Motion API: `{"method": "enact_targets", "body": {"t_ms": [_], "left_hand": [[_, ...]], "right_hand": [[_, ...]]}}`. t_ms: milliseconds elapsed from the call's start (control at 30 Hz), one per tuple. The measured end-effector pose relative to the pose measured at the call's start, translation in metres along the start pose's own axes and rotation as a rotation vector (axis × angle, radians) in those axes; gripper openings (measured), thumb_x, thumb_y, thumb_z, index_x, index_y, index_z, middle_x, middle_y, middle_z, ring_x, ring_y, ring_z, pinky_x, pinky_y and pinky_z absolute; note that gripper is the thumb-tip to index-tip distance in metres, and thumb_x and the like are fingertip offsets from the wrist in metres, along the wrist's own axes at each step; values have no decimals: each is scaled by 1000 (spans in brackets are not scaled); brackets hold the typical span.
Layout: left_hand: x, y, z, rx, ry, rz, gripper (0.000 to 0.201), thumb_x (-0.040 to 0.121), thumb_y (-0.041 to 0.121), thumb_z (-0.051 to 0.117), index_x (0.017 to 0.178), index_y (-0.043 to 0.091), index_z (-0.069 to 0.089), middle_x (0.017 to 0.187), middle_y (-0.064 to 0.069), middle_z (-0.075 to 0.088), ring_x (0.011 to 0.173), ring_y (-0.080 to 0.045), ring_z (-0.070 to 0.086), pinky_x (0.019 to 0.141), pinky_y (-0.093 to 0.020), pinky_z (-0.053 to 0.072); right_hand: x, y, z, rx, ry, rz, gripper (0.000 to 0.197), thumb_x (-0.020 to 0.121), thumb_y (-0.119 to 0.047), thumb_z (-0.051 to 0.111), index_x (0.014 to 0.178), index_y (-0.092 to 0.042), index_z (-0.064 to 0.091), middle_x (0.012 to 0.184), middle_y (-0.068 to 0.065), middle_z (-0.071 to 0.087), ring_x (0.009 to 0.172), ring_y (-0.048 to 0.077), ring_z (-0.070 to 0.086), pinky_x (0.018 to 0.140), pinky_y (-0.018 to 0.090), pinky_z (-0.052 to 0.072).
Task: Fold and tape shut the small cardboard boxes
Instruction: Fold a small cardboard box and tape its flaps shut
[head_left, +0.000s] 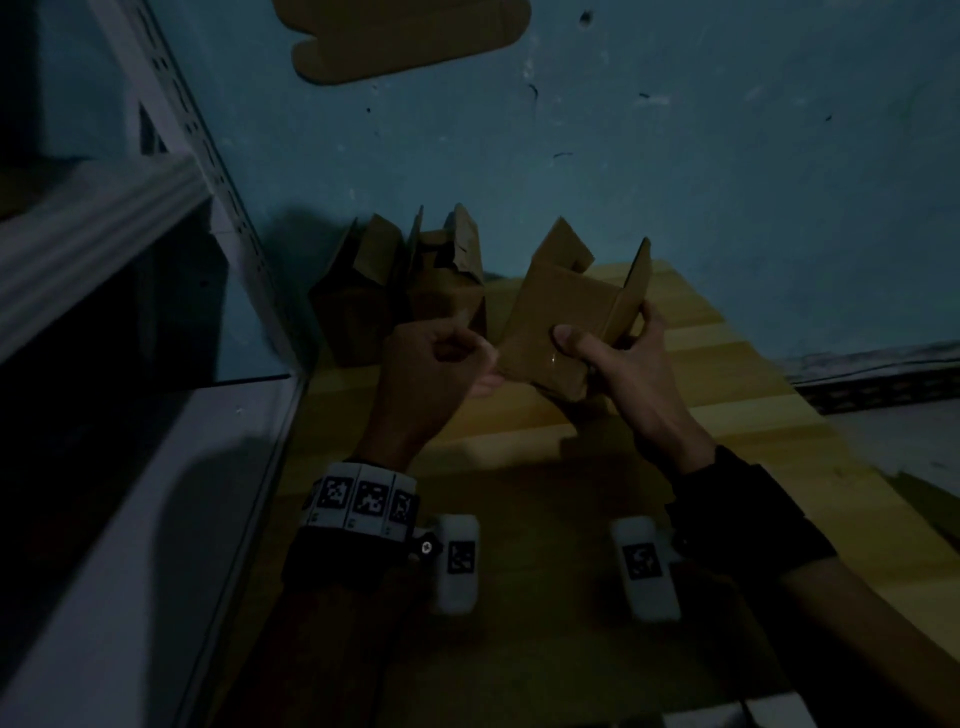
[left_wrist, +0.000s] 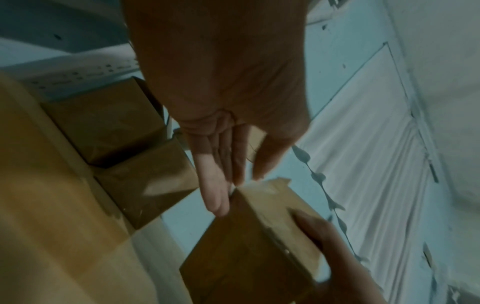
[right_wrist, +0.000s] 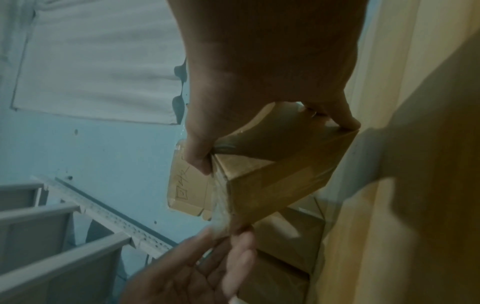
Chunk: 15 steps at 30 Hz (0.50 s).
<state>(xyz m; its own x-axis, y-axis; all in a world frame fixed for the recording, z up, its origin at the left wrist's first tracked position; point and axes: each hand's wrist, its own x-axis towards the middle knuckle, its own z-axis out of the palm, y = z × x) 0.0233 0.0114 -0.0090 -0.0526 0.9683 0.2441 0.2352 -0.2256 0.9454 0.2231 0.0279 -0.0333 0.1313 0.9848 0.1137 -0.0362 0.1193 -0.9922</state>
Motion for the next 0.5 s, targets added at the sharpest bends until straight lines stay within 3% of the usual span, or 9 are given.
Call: {"method": "enact_targets", "body": {"t_ms": [67, 100, 200, 300, 400, 500], "left_hand": [[-1, 7, -2, -119, -41, -62, 12, 93, 11, 65, 87, 2, 69, 82, -15, 72, 68, -21, 74, 58, -29, 59], [-1, 8, -2, -144, -52, -81, 18, 90, 20, 68, 89, 2, 70, 83, -14, 73, 70, -20, 74, 59, -28, 59], [-1, 2, 2, 121, 10, -3, 31, 73, 33, 85, 92, 12, 72, 88, 0, 74, 82, -11, 73, 70, -27, 60], [-2, -3, 6, 282, 98, 117, 37, 63, 29, 92, 91, 16, 73, 88, 6, 72, 83, -4, 69, 70, -22, 58], [-1, -5, 4, 260, 108, 190, 32, 62, 21, 92, 88, 15, 74, 86, 6, 72, 81, -4, 69, 69, -20, 58], [0, -7, 2, 229, 130, 217, 24, 67, 14, 90, 87, 13, 77, 83, 8, 73, 78, -2, 70, 70, -19, 58]], "right_hand": [[-1, -3, 0, -2, 10, -15, 116, 62, -46, 93, 152, -27, 22, 129, 0, 64, 111, 17, 69, 93, 39, 60], [-1, -4, 0, -8, 14, -23, 116, 61, -46, 90, 152, -28, 21, 128, -1, 64, 110, 15, 69, 90, 34, 61], [-3, -6, 1, -29, -5, -28, 108, 69, -36, 88, 152, -28, 19, 125, -5, 62, 106, 9, 68, 73, 18, 59], [-5, -4, 4, -80, -39, -62, 102, 67, -34, 90, 144, -33, 23, 132, -3, 58, 113, 7, 64, 75, 11, 57], [-7, -3, 5, -97, -62, -63, 110, 68, -33, 90, 153, -27, 19, 136, 0, 55, 114, 6, 60, 72, 8, 55], [-6, -2, 5, -97, -70, -66, 116, 64, -39, 90, 154, -28, 17, 138, 1, 54, 118, 10, 61, 75, 13, 57]]}}
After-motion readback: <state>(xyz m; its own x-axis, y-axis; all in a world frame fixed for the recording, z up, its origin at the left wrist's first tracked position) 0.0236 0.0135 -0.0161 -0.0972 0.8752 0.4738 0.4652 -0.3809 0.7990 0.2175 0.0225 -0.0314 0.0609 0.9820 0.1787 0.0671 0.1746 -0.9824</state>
